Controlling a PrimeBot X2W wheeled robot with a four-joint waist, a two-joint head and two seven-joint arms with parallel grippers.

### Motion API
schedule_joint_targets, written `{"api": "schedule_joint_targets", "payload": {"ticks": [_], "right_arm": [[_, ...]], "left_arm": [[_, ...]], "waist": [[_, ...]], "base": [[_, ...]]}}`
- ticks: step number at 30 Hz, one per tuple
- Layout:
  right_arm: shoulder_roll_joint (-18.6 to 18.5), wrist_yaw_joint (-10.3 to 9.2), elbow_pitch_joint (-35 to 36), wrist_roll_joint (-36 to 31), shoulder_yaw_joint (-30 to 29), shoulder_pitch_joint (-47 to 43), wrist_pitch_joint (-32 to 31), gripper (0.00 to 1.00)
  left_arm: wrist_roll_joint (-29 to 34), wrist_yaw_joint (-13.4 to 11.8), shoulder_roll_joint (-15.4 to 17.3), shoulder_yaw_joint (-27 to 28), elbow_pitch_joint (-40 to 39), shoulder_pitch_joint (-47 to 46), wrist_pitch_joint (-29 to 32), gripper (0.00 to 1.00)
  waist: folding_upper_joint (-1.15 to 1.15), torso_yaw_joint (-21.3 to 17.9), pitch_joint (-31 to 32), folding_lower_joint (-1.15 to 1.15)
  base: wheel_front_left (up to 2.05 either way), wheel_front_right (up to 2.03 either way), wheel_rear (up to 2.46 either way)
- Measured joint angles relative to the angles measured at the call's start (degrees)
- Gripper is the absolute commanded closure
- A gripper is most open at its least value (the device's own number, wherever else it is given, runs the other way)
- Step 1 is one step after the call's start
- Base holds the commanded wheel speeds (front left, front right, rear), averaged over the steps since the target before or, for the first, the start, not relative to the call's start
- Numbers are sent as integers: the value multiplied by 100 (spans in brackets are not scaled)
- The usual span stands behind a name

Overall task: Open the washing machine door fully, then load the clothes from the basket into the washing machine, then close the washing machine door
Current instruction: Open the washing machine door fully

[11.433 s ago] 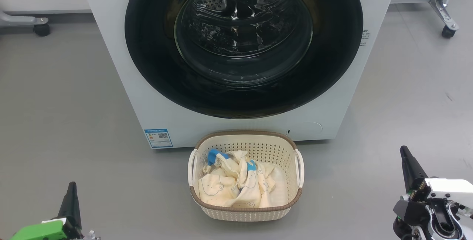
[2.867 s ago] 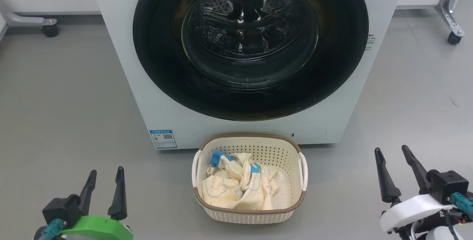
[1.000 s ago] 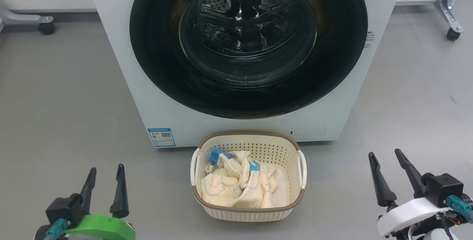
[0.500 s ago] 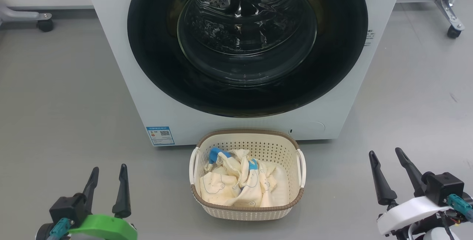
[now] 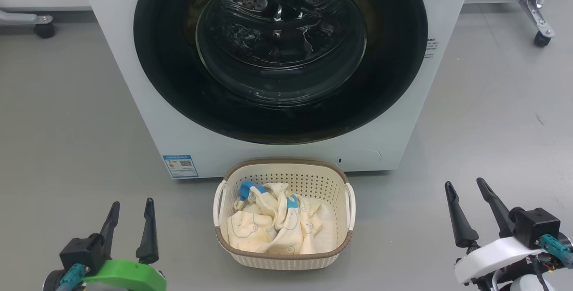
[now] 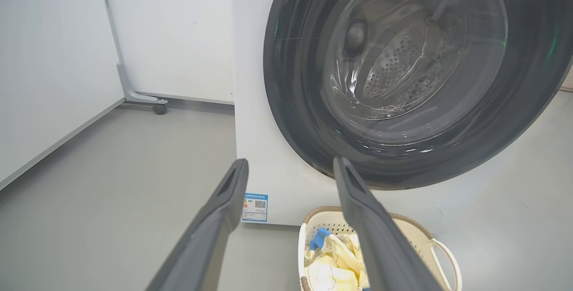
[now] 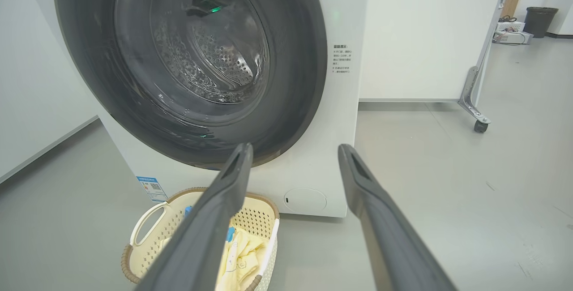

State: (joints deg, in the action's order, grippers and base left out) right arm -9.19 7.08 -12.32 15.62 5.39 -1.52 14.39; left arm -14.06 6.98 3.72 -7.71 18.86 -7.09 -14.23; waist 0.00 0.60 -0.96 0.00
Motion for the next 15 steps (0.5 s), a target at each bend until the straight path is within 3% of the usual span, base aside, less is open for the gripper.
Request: {"api": "schedule_joint_targets", "payload": {"ticks": [15], "right_arm": [[-3, 0, -5, 0, -2, 6, 0, 0]], "left_arm": [[-68, 0, -22, -58, -58, -2, 0, 0]], "waist": [[0, -18, -19, 0]], "base": [[75, 74, -149]]}}
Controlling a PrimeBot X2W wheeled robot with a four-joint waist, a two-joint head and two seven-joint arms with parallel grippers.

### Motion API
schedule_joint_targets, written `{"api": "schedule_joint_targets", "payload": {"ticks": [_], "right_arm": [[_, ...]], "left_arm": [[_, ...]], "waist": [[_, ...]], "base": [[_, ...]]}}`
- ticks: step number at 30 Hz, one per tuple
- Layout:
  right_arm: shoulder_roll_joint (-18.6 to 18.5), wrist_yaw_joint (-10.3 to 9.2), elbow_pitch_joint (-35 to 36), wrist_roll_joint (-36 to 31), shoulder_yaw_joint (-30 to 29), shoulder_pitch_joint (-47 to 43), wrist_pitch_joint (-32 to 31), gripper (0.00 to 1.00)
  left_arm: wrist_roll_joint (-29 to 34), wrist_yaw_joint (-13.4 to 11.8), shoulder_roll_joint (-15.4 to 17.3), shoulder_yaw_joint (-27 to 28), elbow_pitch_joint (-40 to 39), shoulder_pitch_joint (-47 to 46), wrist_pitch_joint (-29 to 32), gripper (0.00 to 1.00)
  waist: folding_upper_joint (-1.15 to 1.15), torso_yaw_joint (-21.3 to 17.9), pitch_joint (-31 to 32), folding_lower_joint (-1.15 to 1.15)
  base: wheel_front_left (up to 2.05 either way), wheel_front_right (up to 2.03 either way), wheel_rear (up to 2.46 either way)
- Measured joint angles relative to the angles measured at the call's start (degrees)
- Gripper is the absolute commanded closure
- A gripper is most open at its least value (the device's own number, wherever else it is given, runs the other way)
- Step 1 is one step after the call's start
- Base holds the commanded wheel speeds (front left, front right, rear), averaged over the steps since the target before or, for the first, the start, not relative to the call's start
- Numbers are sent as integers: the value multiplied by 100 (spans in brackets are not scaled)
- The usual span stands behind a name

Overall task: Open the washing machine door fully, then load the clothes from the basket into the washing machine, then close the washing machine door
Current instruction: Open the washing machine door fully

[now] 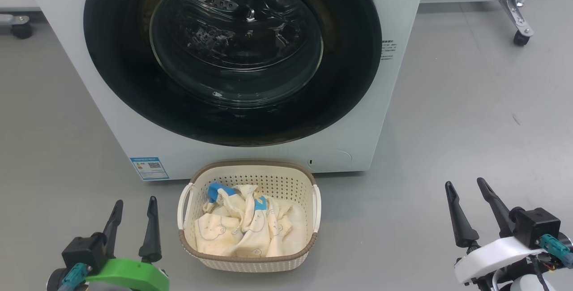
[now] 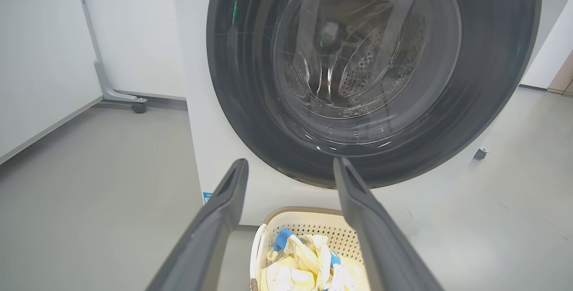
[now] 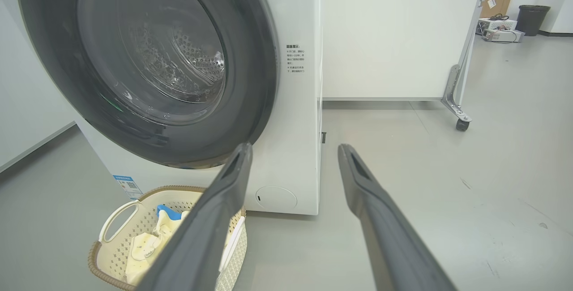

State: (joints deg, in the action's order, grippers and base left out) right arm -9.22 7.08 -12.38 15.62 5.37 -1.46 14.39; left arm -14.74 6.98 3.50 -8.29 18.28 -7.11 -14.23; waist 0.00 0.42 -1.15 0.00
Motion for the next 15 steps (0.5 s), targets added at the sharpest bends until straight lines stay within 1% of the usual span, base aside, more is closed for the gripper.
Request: {"api": "schedule_joint_targets", "payload": {"ticks": [7, 15], "right_arm": [[0, 0, 0, 0, 2, 1, 0, 0], [7, 0, 0, 0, -9, 11, 0, 0]], "left_arm": [[0, 0, 0, -21, -10, 0, 0, 0], [-1, 0, -1, -34, -10, 0, 0, 0]], "waist": [[0, 3, -13, 0], [0, -4, -34, 0]], "base": [[60, 60, -120], [42, 42, -84]]}}
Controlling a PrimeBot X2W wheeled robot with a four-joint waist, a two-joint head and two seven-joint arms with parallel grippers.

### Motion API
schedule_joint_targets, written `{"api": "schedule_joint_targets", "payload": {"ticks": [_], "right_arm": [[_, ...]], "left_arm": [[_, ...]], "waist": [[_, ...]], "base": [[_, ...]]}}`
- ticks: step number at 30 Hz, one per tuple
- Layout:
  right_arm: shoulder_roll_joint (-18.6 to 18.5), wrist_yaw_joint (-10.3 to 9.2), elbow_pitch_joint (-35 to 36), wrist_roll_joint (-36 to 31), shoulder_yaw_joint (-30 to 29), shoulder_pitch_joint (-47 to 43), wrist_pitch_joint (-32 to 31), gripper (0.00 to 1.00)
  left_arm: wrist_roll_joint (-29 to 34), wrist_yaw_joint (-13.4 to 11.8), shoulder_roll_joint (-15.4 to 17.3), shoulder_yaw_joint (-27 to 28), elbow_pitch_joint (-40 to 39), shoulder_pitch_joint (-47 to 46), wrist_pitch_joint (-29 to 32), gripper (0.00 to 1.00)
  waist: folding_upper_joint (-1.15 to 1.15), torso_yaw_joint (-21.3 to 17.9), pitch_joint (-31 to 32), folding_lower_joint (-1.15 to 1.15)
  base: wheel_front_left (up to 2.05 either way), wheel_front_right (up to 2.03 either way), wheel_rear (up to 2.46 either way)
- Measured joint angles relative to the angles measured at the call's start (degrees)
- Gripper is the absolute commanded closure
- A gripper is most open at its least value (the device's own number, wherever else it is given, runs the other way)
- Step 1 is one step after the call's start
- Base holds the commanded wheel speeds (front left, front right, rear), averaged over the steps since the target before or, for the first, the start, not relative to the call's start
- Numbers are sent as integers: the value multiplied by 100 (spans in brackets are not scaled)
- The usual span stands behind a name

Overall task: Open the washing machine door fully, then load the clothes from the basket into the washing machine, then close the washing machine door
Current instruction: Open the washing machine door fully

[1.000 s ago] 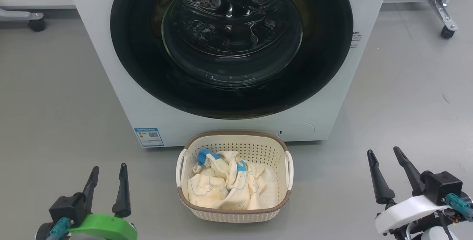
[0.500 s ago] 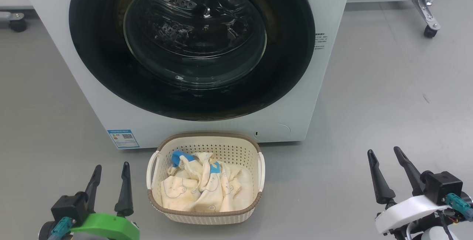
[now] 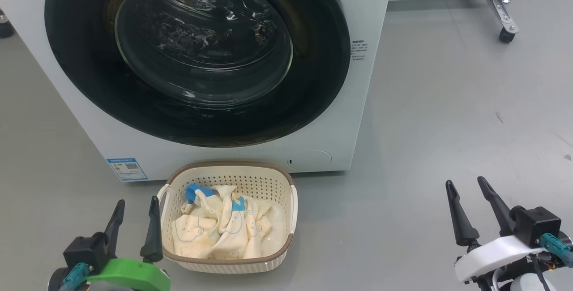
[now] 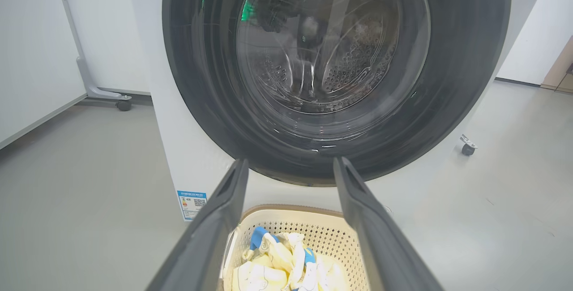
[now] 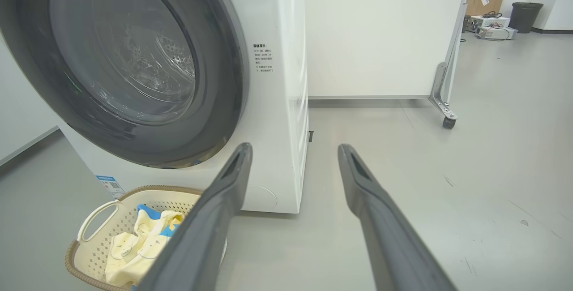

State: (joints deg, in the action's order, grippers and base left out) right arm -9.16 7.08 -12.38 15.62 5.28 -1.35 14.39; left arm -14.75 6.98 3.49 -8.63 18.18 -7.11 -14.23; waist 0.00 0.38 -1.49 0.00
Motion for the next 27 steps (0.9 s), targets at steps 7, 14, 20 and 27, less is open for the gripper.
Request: {"api": "schedule_joint_targets", "payload": {"ticks": [7, 14, 20, 27], "right_arm": [[13, 0, 1, 0, -12, 41, 0, 0], [15, 0, 5, 0, -15, 42, 0, 0], [14, 0, 7, 0, -19, 43, 0, 0], [13, 0, 9, 0, -18, 46, 0, 0]], "left_arm": [[-16, 0, 1, -10, 0, 0, 0, 0], [-16, 0, 2, -12, 0, -2, 0, 0], [-16, 0, 2, -11, 1, -2, 0, 0], [-18, 0, 2, -11, 3, -3, 0, 0]], "waist": [[0, -4, -16, 0], [0, 4, -34, 0], [0, 20, -34, 0], [0, 32, -31, 0]], "base": [[24, 24, -48], [7, 7, -14], [0, 0, 0], [0, 0, 0]]}}
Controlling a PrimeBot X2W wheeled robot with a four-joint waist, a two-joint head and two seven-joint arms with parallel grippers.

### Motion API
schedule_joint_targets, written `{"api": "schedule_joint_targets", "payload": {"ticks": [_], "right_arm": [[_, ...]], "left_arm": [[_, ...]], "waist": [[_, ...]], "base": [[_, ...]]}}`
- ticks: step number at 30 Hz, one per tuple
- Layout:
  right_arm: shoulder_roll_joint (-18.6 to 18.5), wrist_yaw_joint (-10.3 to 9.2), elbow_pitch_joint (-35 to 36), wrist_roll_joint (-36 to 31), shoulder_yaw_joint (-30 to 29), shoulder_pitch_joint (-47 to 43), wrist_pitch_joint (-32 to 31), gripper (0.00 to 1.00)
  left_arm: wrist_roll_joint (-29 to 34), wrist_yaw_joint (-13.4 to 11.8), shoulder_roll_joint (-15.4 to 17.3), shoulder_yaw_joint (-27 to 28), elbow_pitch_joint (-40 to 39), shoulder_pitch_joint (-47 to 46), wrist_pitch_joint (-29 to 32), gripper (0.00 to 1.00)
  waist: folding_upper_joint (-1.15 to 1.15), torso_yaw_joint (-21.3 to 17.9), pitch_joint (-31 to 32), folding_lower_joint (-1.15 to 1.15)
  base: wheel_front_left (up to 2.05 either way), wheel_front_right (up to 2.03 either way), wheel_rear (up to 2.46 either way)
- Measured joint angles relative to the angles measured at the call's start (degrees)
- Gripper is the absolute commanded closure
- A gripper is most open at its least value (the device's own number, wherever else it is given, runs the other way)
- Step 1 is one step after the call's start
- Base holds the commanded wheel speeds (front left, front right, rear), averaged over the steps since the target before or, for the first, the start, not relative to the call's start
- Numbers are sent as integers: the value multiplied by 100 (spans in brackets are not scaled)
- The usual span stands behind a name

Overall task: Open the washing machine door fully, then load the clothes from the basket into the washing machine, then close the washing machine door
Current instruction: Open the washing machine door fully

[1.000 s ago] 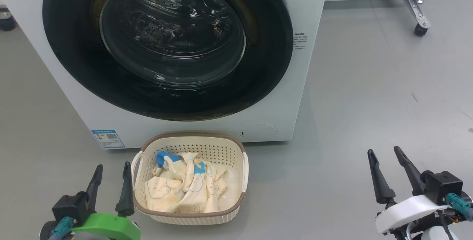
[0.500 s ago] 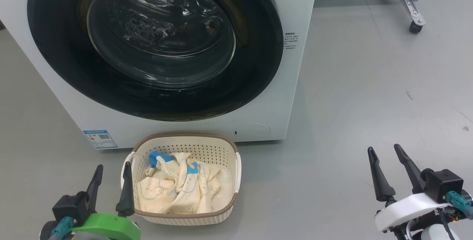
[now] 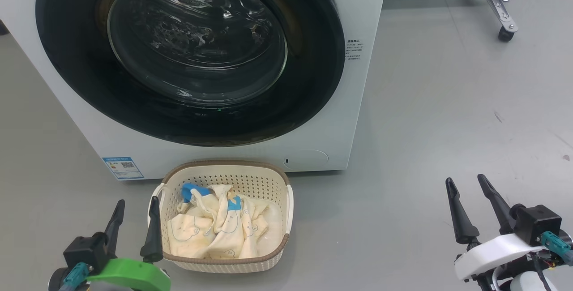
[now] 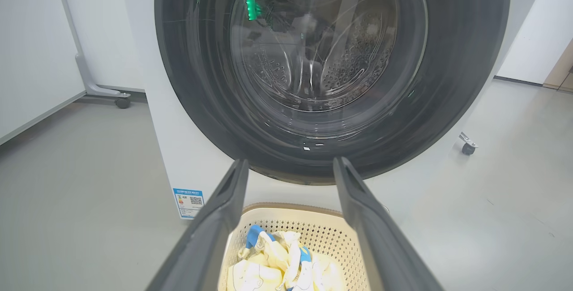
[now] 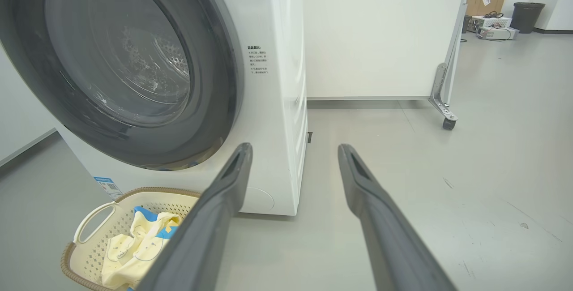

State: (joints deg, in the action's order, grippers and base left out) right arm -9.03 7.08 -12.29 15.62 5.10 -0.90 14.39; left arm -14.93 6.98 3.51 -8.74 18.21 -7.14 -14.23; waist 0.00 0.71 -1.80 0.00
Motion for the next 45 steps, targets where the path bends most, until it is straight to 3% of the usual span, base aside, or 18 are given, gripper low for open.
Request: {"api": "schedule_joint_targets", "payload": {"ticks": [7, 8, 9, 27, 32, 45], "right_arm": [[0, 0, 0, 0, 1, 1, 0, 0], [-1, 0, 0, 0, 1, 1, 0, 42], [0, 0, 1, 1, 5, 1, 0, 100], [146, 0, 16, 313, -96, 1, 0, 100], [508, 0, 42, 1026, -589, -1, 0, 100], [691, -1, 43, 3800, -1634, 6, 1, 100]], "left_arm": [[-18, 0, 0, -8, 4, -1, 0, 0], [-18, 0, 0, -11, 5, -1, 0, 0], [-16, 0, 0, -16, 7, -1, 0, 0], [-35, 0, 1, -29, 22, 0, 0, 0], [-53, 0, -1, -23, 26, 2, 0, 0], [-68, 0, -1, -21, 15, 7, 0, 0]], "waist": [[0, 2, 9, 0], [0, 1, 11, 0], [0, 0, 12, 0], [0, -19, 15, 0], [0, -12, 12, 0], [0, 27, -99, 0]], "base": [[0, 0, 0], [0, 0, 0], [0, 0, 0], [0, 0, 0], [0, 0, 0], [0, 0, 0]]}}
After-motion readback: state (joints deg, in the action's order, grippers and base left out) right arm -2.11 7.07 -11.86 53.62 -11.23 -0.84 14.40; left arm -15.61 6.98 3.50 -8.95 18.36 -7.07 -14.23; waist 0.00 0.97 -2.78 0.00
